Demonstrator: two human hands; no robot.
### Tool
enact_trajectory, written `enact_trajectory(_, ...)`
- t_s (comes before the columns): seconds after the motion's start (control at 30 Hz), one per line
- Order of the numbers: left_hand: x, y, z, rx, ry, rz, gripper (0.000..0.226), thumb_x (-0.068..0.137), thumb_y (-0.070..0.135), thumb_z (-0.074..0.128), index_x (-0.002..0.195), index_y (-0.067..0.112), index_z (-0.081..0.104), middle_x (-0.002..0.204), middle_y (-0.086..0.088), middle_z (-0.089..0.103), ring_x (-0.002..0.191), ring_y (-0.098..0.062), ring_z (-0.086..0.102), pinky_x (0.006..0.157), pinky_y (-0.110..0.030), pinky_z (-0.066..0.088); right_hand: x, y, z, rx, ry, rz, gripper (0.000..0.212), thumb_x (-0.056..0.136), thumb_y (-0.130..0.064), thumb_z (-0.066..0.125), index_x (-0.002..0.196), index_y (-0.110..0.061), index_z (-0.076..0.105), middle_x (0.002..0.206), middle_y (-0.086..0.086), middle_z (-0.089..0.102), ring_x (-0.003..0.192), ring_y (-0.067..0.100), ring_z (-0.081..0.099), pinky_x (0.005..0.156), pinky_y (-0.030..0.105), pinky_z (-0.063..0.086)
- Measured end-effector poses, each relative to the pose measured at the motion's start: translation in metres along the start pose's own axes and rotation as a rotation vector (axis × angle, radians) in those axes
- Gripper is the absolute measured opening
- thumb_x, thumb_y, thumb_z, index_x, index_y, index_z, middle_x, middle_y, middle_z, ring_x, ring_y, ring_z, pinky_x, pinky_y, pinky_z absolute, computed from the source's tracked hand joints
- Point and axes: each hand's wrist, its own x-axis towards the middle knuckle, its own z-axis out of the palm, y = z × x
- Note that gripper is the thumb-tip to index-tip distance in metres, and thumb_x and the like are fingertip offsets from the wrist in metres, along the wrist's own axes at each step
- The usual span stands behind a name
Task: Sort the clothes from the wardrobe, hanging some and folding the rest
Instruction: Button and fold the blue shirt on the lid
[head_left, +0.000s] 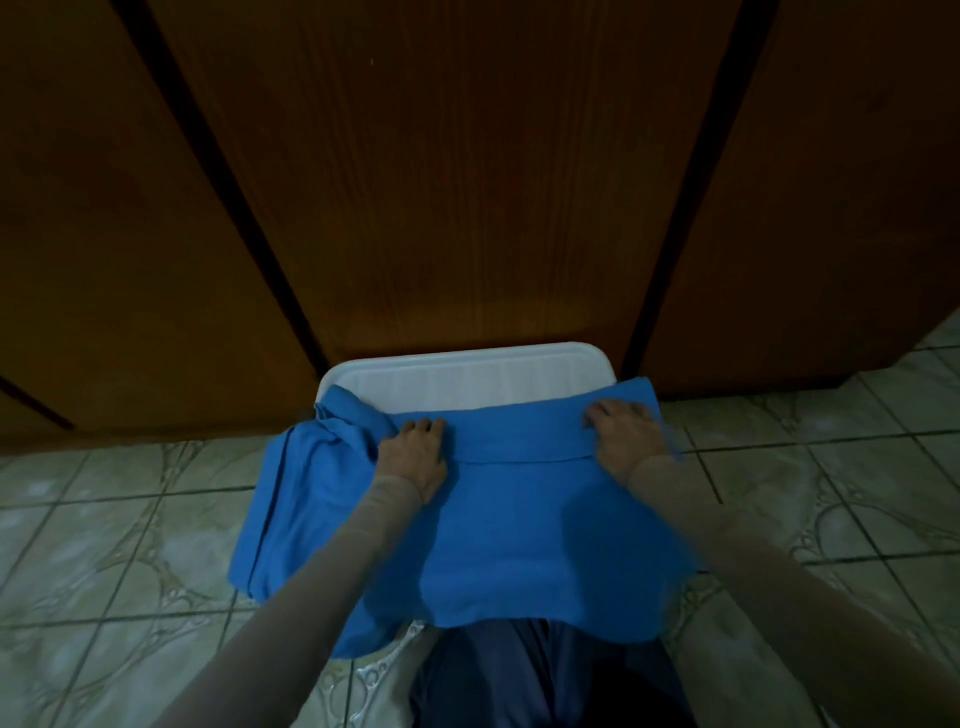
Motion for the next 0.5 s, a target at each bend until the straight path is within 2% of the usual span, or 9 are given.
enact_trajectory(0.03,0.004,0.005,0.003,-0.045,0.036,0.015,0.049,0.096,0.023,0.038,0.142,0.013,0.024,0.143,-0.007,0.032,0.131,-0.024,0.031,0.094,-0.042,0.038,0.001,-0.007,0.003,0.107,-0.006,-0.028,0.040,0.097,-0.020,0.038,0.137,-0.015,0.037,0.144,0.005,0.037,0.131,0.020,0.034,0.111,0.034,0.019)
enact_trajectory(0.1,0.010,0.018,0.012,-0.114,0.010,0.131,0.050,0.100,0.024,0.031,0.147,0.015,0.018,0.154,-0.005,0.018,0.140,-0.021,0.021,0.107,-0.043,0.027,0.004,-0.022,0.009,0.207,-0.100,-0.080,0.050,0.101,-0.034,0.029,0.148,-0.018,0.019,0.157,0.001,0.015,0.142,0.015,0.017,0.116,0.037,0.010)
enact_trajectory(0.2,0.013,0.031,0.026,-0.157,-0.134,0.205,0.054,0.102,0.039,0.019,0.150,0.026,-0.003,0.158,0.004,-0.012,0.145,-0.012,-0.008,0.115,-0.048,0.003,0.008,-0.034,0.021,0.054,-0.269,-0.113,0.056,0.101,-0.045,0.016,0.150,-0.027,-0.006,0.156,-0.006,-0.017,0.144,0.010,-0.011,0.117,0.047,-0.005)
enact_trajectory(0.27,0.010,0.031,0.033,-0.144,-0.149,0.177,0.056,0.101,0.044,0.017,0.148,0.031,-0.010,0.156,0.006,-0.019,0.144,-0.011,-0.014,0.114,-0.052,-0.002,0.009,-0.026,0.027,0.002,-0.279,-0.059,0.058,0.100,-0.048,0.013,0.148,-0.027,-0.013,0.155,-0.003,-0.023,0.143,0.013,-0.018,0.116,0.047,-0.008)
enact_trajectory(0.4,0.004,0.019,0.034,-0.081,-0.120,0.100,0.057,0.100,0.048,0.015,0.147,0.033,-0.013,0.156,0.006,-0.018,0.144,-0.012,-0.013,0.111,-0.058,-0.003,0.004,-0.007,0.032,-0.087,-0.267,0.020,0.061,0.100,-0.049,0.011,0.147,-0.023,-0.018,0.154,0.005,-0.024,0.143,0.022,-0.019,0.116,0.040,-0.010)
enact_trajectory(0.5,0.002,0.014,0.027,0.016,-0.133,0.067,0.058,0.100,0.048,0.013,0.149,0.029,-0.011,0.157,0.002,-0.015,0.145,-0.015,-0.010,0.112,-0.058,-0.001,0.004,-0.016,0.028,-0.099,-0.283,0.008,0.058,0.101,-0.043,0.012,0.147,-0.022,-0.017,0.154,0.005,-0.024,0.144,0.021,-0.017,0.115,0.047,-0.008)
